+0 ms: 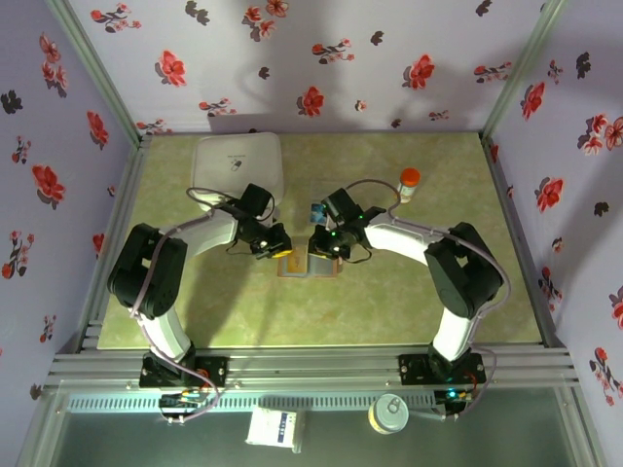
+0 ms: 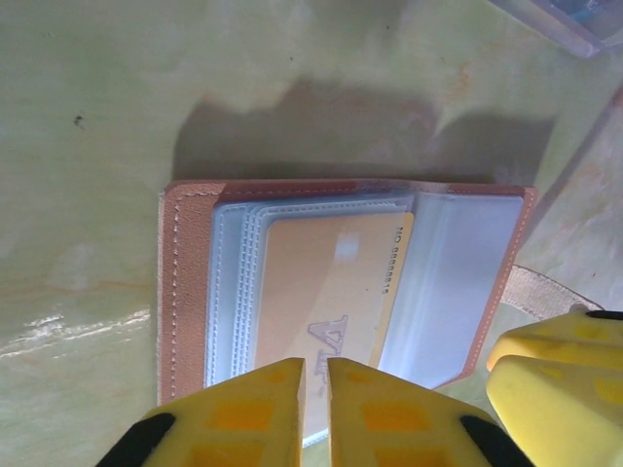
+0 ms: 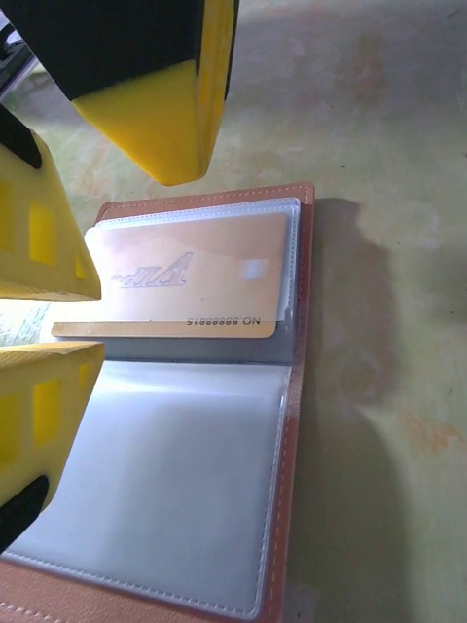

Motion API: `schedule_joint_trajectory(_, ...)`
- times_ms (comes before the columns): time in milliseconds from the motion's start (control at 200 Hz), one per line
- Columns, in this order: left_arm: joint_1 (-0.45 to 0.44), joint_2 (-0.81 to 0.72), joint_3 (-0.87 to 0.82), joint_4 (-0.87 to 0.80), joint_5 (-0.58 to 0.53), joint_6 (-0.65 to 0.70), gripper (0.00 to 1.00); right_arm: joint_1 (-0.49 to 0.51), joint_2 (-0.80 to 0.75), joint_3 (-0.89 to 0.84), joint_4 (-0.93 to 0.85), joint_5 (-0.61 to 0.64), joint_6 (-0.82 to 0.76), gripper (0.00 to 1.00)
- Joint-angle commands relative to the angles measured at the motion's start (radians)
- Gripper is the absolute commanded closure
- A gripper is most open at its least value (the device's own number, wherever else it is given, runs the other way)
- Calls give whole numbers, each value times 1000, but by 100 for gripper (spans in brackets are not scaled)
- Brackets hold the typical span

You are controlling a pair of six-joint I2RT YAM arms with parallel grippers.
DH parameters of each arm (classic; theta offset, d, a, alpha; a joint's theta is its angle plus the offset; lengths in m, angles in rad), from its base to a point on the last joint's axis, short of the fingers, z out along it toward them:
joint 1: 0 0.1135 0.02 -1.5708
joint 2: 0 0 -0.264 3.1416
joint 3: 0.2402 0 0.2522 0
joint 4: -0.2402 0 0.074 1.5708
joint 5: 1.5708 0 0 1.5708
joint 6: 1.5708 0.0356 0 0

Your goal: Take the credit cards out of the card holder

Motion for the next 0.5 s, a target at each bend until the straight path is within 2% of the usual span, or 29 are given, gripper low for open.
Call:
schedule_joint_trajectory(0,9,32,-15,-7,-13,36,90,9,28,24,48,-37,30,80)
schedule_joint_trajectory(495,11,70,-31,16,-12,56,99,16,93,8,138,-78,56,78)
